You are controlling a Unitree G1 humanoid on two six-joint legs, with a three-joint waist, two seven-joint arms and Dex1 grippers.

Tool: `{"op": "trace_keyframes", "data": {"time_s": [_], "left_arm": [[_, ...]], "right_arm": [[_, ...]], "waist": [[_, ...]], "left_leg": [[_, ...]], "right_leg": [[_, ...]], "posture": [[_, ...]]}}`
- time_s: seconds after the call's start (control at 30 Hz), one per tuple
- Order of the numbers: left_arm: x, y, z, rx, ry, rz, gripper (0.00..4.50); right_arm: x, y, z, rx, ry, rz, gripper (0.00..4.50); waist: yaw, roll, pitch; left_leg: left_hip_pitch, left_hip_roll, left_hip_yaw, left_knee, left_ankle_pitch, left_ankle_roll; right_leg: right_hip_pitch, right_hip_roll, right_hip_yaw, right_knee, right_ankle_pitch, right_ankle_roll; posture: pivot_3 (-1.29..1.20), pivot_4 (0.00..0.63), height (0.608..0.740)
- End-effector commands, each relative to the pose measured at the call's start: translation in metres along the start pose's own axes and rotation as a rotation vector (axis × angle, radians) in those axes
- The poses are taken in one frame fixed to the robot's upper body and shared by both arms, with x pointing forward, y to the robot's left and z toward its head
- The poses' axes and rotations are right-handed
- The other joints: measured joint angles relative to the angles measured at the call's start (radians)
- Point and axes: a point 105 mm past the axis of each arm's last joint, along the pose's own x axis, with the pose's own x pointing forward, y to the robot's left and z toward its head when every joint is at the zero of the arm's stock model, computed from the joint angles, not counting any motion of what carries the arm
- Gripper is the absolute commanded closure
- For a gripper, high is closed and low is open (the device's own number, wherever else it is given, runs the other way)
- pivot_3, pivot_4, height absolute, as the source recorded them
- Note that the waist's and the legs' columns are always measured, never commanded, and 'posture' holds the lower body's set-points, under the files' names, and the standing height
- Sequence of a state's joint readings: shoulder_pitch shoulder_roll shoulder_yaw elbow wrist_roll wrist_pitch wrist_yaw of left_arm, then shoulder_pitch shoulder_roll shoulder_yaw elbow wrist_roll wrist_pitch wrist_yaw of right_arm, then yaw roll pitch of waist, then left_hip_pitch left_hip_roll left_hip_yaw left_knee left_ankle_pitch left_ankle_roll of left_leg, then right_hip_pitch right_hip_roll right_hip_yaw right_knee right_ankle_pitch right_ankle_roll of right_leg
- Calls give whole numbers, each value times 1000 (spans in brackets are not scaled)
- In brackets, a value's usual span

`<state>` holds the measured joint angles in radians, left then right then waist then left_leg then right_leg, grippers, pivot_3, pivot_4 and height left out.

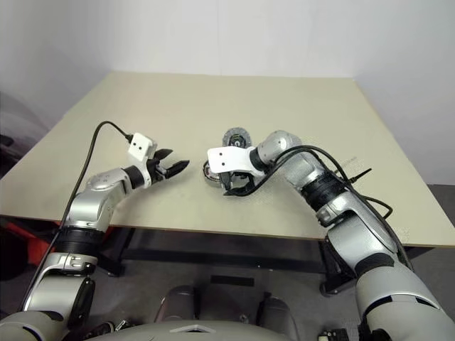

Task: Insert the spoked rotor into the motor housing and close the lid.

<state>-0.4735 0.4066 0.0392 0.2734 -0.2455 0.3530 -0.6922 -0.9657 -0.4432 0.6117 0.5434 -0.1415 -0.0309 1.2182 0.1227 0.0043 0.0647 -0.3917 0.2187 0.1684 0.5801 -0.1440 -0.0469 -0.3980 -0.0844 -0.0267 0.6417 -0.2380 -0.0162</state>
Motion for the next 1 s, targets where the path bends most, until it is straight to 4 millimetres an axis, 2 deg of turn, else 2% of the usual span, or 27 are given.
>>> {"op": "trace_keyframes", "data": {"time_s": [0.03, 0.17, 0.3, 0.53, 1.0], "left_arm": [[-4, 4, 16, 37, -52, 17, 561], [-5, 4, 16, 37, -52, 21, 561], [-5, 4, 15, 35, -51, 24, 561], [-4, 4, 15, 33, -49, 22, 561], [-1, 3, 16, 37, -51, 21, 561]], "right_arm": [[-2, -8, 0, -24, 21, 19, 34], [0, -7, -13, -24, 75, 54, 34], [-7, -9, -22, -98, 142, 69, 34], [-20, -14, -18, -225, 184, 108, 34], [-4, -18, -11, -318, 230, 137, 34]], "waist": [[-1, 0, 0], [-1, 0, 0], [-2, 0, 0], [-3, 0, 0], [-5, 0, 0]], "left_leg": [[0, 0, 0, 0, 0, 1], [-2, 1, 0, 2, -3, 5], [-3, 1, 1, 3, -3, 6], [-3, 2, 1, 5, -3, 6], [-3, 5, 1, 8, -4, 7]], "right_leg": [[0, 0, 0, 0, 0, 0], [-1, 0, 0, -1, 0, -1], [-1, 0, 0, -1, 0, -1], [-1, 1, -1, 0, 0, -1], [-1, 4, 0, 0, 0, -2]], "posture": [[0, 0, 740], [0, 0, 740], [0, 0, 740], [0, 0, 740], [0, 0, 740]]}}
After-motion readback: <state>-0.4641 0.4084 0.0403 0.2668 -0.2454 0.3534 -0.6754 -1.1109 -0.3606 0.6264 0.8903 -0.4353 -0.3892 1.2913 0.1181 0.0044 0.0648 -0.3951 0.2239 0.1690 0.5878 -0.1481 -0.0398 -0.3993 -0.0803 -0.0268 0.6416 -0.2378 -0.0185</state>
